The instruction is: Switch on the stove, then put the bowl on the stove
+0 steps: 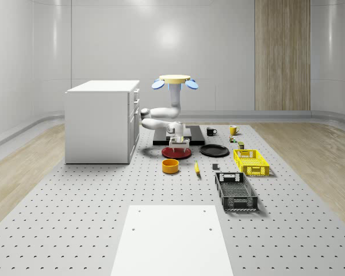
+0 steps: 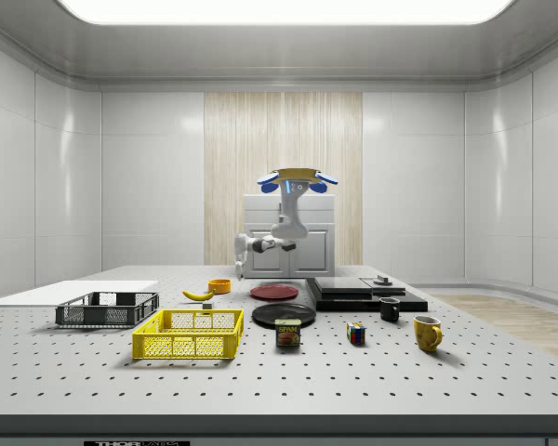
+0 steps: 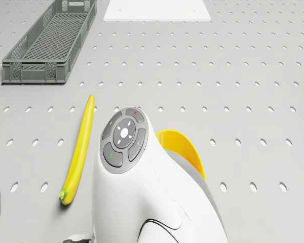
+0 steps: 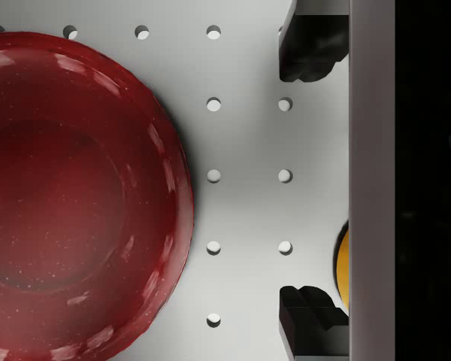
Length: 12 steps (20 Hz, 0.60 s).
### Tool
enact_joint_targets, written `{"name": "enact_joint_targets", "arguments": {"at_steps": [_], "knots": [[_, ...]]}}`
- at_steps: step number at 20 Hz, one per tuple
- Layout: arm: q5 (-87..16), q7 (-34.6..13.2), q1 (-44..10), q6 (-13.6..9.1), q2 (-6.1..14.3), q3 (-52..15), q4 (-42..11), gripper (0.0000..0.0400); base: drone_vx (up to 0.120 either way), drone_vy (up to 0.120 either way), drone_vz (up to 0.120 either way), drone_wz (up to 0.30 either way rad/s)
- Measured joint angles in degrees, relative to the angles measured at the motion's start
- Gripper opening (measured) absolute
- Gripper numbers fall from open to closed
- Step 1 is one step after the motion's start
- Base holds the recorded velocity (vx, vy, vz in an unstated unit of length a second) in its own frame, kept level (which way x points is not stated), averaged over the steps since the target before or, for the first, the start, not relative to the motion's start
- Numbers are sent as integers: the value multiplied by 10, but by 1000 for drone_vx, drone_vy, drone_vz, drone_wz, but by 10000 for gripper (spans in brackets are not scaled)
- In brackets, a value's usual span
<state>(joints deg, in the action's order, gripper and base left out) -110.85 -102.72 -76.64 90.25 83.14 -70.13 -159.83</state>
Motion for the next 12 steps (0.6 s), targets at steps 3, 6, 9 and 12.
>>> {"name": "enact_joint_targets", "arguments": {"at_steps": [3,6,9,12], "knots": [[0,0,0,1,1,0,0,400,120,0,0,0],[1,0,-1,1,1,0,0,400,120,0,0,0],[1,-1,-1,2,2,0,0,400,120,0,0,0],[1,-1,-1,2,3,0,0,400,120,0,0,0]]}}
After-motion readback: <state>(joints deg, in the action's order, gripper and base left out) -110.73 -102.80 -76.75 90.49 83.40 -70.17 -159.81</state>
